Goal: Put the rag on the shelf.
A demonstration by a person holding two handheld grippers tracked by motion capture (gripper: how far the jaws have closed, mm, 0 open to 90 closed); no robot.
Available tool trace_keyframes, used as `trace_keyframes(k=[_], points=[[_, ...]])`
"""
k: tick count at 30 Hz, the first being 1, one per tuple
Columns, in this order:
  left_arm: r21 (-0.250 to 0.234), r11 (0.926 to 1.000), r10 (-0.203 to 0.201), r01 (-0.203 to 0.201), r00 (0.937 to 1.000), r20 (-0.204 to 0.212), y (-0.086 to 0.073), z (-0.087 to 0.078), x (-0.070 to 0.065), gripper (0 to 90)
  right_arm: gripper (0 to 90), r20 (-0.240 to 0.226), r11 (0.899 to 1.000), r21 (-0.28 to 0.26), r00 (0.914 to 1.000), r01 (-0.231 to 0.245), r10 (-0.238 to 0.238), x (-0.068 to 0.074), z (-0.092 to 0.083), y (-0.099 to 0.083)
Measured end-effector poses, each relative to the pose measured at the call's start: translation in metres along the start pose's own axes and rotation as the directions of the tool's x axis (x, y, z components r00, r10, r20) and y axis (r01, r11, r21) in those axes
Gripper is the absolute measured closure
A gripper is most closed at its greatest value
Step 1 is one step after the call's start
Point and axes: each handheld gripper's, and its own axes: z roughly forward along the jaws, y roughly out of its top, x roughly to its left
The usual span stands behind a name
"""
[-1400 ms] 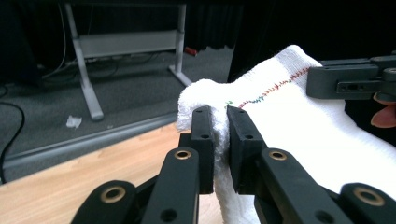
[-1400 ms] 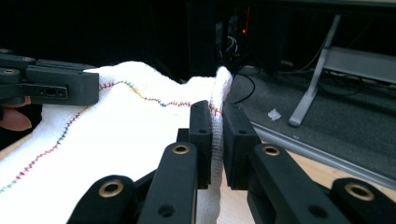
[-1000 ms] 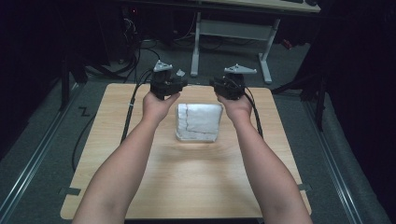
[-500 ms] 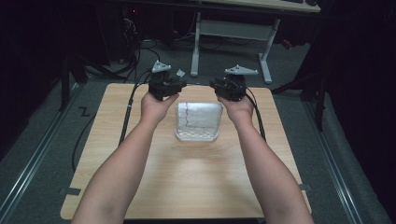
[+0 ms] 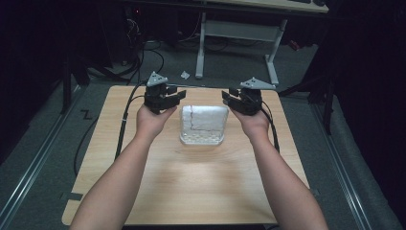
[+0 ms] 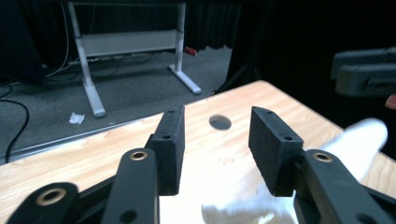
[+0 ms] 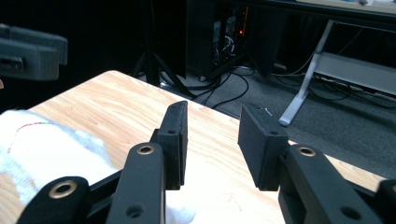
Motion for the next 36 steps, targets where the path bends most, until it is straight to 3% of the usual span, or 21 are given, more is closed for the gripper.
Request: trace_keyframes(k=[5, 9, 16, 24, 27, 31, 33, 34, 36], points=[[-0.015, 0.9999, -0.004, 0.004, 1.0000, 0.005, -0.010, -0.016, -0.004, 54.4, 59.8, -0.003, 1.000, -0.012, 1.0000, 0.006, -0.006, 0.004, -0.015, -0.008], [-0.014, 0.9999, -0.009, 0.009, 0.9999, 0.009, -0.028, -0.031, -0.007, 52.6, 56.1, -0.001, 1.000, -0.014, 0.9997, 0.026, -0.026, 0.013, -0.030, -0.021], [0.028, 0.9994, 0.019, -0.020, 0.9997, 0.014, -0.076, -0.056, -0.017, 49.6, 52.2, -0.012, 0.998, 0.002, 0.9984, 0.056, -0.056, 0.028, -0.046, -0.042], [0.080, 0.9963, -0.037, 0.032, 0.9976, 0.059, -0.134, -0.077, -0.026, 48.4, 51.0, -0.020, 0.995, 0.049, 0.9961, 0.087, -0.087, 0.043, -0.055, -0.083], [0.132, 0.9911, -0.029, 0.020, 0.9973, 0.068, -0.154, -0.079, -0.031, 47.6, 50.1, -0.024, 0.993, 0.077, 0.9959, 0.089, -0.087, 0.048, -0.057, -0.102], [0.201, 0.9793, -0.050, 0.029, 0.9939, 0.099, -0.183, -0.085, -0.044, 46.8, 48.0, -0.030, 0.989, 0.127, 0.9973, 0.070, -0.067, 0.056, -0.060, -0.131], [0.212, 0.9771, -0.014, -0.009, 0.9942, 0.107, -0.197, -0.091, -0.055, 46.1, 45.4, -0.035, 0.984, 0.169, 0.9983, 0.051, -0.046, 0.062, -0.062, -0.151], [0.226, 0.9734, 0.010, -0.037, 0.9930, 0.118, -0.207, -0.094, -0.064, 46.2, 44.4, -0.037, 0.980, 0.192, 0.9984, 0.049, -0.043, 0.066, -0.065, -0.161], [0.284, 0.9561, 0.035, -0.073, 0.9899, 0.138, -0.212, -0.093, -0.075, 47.1, 45.3, -0.043, 0.975, 0.214, 0.9978, 0.059, -0.051, 0.073, -0.074, -0.186]])
